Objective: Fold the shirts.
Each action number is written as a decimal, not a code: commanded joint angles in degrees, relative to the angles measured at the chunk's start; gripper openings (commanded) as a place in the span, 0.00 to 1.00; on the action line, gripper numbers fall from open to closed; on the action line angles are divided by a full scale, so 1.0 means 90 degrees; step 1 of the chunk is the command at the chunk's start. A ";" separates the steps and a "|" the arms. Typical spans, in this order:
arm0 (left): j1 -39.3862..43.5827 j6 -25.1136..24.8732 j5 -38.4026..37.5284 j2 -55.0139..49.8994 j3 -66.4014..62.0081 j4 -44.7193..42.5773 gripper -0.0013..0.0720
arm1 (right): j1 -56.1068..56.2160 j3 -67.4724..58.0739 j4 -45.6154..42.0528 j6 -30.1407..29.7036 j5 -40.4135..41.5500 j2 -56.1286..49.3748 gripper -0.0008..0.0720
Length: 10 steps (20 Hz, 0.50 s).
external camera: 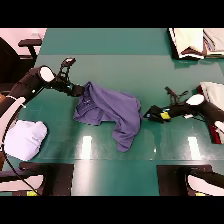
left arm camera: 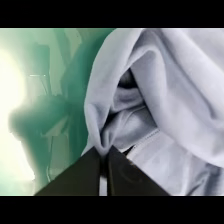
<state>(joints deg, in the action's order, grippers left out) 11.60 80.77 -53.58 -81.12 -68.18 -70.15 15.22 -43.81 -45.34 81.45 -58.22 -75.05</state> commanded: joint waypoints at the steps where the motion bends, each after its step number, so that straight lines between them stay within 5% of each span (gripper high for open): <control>1: -0.0005 0.0027 -0.0010 0.0000 -0.0024 -0.0041 0.05 | 0.0542 -0.0503 0.0243 -0.0126 0.0112 -0.0867 0.63; 3: -0.0005 0.0027 -0.0027 0.0000 -0.0024 -0.0041 0.05 | 0.0716 -0.0823 0.0238 -0.0126 0.0136 -0.1156 0.63; 4: -0.0005 0.0027 -0.0061 0.0000 -0.0024 -0.0041 0.05 | 0.0782 -0.0964 0.0233 -0.0126 0.0160 -0.1253 0.54; 6: -0.0005 0.0027 -0.0126 0.0017 -0.0027 -0.0078 0.05 | 0.0811 -0.1178 0.0112 -0.0129 0.0311 -0.1287 0.07; 10: -0.0005 0.0503 -0.0104 0.0665 -0.0338 -0.1375 0.05 | 0.0415 -0.1991 -0.1117 -0.0090 0.0289 -0.0573 0.04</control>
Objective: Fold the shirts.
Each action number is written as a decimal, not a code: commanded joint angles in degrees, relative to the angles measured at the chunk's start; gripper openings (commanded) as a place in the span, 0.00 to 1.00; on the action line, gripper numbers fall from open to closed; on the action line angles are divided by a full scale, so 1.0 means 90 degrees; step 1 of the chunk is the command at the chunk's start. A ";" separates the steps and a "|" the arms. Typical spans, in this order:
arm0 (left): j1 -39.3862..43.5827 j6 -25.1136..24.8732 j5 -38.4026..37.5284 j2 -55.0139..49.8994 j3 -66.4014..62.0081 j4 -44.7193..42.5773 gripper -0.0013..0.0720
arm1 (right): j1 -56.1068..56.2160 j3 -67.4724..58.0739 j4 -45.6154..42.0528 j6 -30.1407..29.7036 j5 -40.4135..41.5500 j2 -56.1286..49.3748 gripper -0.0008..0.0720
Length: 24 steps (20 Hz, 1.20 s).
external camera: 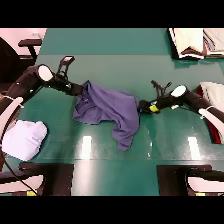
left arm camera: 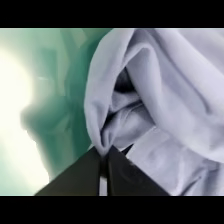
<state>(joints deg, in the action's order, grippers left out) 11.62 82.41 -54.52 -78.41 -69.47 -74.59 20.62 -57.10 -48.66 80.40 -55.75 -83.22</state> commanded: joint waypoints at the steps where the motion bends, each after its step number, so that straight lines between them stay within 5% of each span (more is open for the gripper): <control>1: -0.0007 0.0367 0.0002 0.0641 -0.0398 -0.1316 0.05 | -0.0389 -0.0801 -0.1039 0.0090 -0.0029 0.0656 0.04; 4: -0.0007 0.0342 0.0012 0.1511 -0.1154 -0.1911 0.05 | -0.1088 -0.1683 -0.1270 0.0121 -0.0194 0.1654 0.04; 17: -0.0007 0.0342 0.0039 0.3830 -0.3959 -0.1430 0.05 | -0.2548 -0.4789 -0.1277 0.0119 -0.1183 0.4095 0.04; 20: -0.0007 0.0325 -0.0432 0.3825 -0.4075 -0.0964 0.05 | -0.2710 -0.4881 -0.1273 0.0274 -0.1773 0.3988 0.04; 24: -0.0007 0.0294 -0.2115 0.3327 -0.3330 -0.0474 0.05 | -0.2620 -0.4027 -0.1277 0.0741 -0.2931 0.3490 0.04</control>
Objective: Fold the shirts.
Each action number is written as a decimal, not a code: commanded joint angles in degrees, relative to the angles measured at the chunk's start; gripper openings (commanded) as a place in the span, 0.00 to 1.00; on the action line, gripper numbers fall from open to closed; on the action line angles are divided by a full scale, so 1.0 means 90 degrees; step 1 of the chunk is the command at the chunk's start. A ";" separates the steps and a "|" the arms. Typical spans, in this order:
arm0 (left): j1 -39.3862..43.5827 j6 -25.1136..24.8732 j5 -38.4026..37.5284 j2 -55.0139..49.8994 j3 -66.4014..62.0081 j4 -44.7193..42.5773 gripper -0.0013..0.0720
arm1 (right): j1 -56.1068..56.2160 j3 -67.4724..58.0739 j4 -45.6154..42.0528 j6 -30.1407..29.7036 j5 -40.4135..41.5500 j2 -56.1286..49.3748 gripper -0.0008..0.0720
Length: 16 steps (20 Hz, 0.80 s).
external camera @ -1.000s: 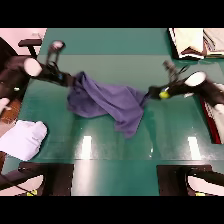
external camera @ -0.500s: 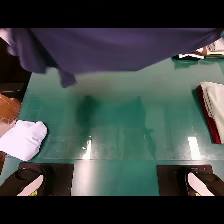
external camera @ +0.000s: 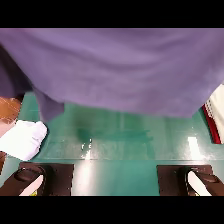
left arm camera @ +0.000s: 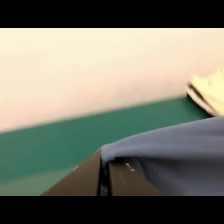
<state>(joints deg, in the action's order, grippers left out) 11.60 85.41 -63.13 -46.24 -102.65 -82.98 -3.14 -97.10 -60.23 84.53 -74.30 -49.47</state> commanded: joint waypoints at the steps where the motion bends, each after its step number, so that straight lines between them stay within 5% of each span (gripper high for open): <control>1: -0.0005 -0.0039 -0.1552 -0.0408 0.0721 0.0576 0.05 | 0.0102 0.0801 0.0007 0.0287 -0.1052 -0.0389 0.04; 5: -0.0005 -0.0386 -0.1758 -0.1105 0.2922 0.0729 0.05 | 0.0464 0.2550 0.0002 0.0287 -0.0874 -0.1166 0.04; 10: -0.0005 -0.0770 0.0828 -0.2370 0.3920 0.0357 0.05 | 0.0549 0.2912 0.0024 0.0260 0.0729 -0.2429 0.04; 16: -0.0005 -0.0758 0.2798 -0.3181 0.3628 0.0311 0.05 | 0.0549 0.1770 0.0024 0.0192 0.0911 -0.3546 0.04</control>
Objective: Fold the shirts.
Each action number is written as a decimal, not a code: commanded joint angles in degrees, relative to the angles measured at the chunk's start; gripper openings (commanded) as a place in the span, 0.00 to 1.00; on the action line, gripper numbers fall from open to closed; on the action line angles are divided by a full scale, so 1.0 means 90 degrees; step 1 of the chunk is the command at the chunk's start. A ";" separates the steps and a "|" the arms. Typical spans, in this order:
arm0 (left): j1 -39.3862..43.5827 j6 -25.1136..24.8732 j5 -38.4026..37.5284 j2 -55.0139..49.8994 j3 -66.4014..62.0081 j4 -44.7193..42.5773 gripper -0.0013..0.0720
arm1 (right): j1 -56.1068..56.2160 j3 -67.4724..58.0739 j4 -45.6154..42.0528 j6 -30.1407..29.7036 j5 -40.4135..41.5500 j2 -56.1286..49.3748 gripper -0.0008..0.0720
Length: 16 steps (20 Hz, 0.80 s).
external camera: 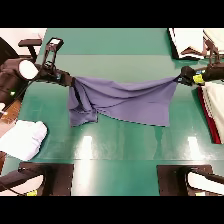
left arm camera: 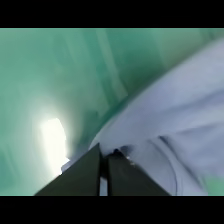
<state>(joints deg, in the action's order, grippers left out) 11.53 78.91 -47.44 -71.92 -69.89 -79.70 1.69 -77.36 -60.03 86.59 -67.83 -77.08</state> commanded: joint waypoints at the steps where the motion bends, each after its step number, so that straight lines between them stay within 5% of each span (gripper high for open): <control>1: 0.0002 -0.0036 0.1183 -0.0328 -0.0015 -0.0083 0.05 | 0.0012 -0.0600 0.0002 -0.0036 0.0197 -0.0600 0.04; 2: 0.0000 -0.0036 0.1253 -0.0323 -0.0039 -0.0141 0.06 | 0.0012 -0.0746 0.0002 -0.0036 0.0194 -0.0690 0.04; 3: 0.0000 -0.0036 0.1236 -0.0321 -0.0097 -0.0223 0.28 | 0.0012 -0.0879 0.0005 -0.0036 0.0202 -0.0763 0.04; 4: 0.0002 -0.0036 0.1134 -0.0321 -0.0206 -0.0267 0.71 | 0.0002 -0.0993 0.0007 -0.0034 0.0202 -0.0818 0.13; 5: 0.0002 -0.0036 0.0979 -0.0318 -0.0342 -0.0270 0.81 | -0.0029 -0.1103 0.0007 -0.0036 0.0194 -0.0843 0.43; 6: 0.0000 -0.0039 0.0753 -0.0301 -0.0525 -0.0279 0.81 | -0.0053 -0.1180 0.0010 -0.0036 0.0185 -0.0831 0.55; 8: 0.0002 -0.0034 0.0087 -0.0189 -0.0896 -0.0367 0.79 | -0.0124 -0.1166 -0.0007 -0.0209 0.0141 -0.0631 0.55; 9: 0.0002 0.0015 -0.0257 -0.0034 -0.0952 -0.0367 0.70 | -0.0165 -0.1020 -0.0012 -0.0308 0.0121 -0.0418 0.55; 13: 0.0002 0.0209 -0.1341 0.0515 -0.0367 -0.0209 0.70 | -0.0503 0.0340 -0.0002 -0.0345 0.0143 0.0690 0.54; 16: 0.0073 0.0206 -0.1384 0.0741 0.0765 0.0180 0.70 | -0.0661 0.1413 0.0007 -0.0345 0.0379 0.1421 0.54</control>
<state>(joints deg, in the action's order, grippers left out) 11.79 80.18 -56.60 -67.42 -69.80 -80.95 -2.79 -72.55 -60.10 83.81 -66.11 -70.15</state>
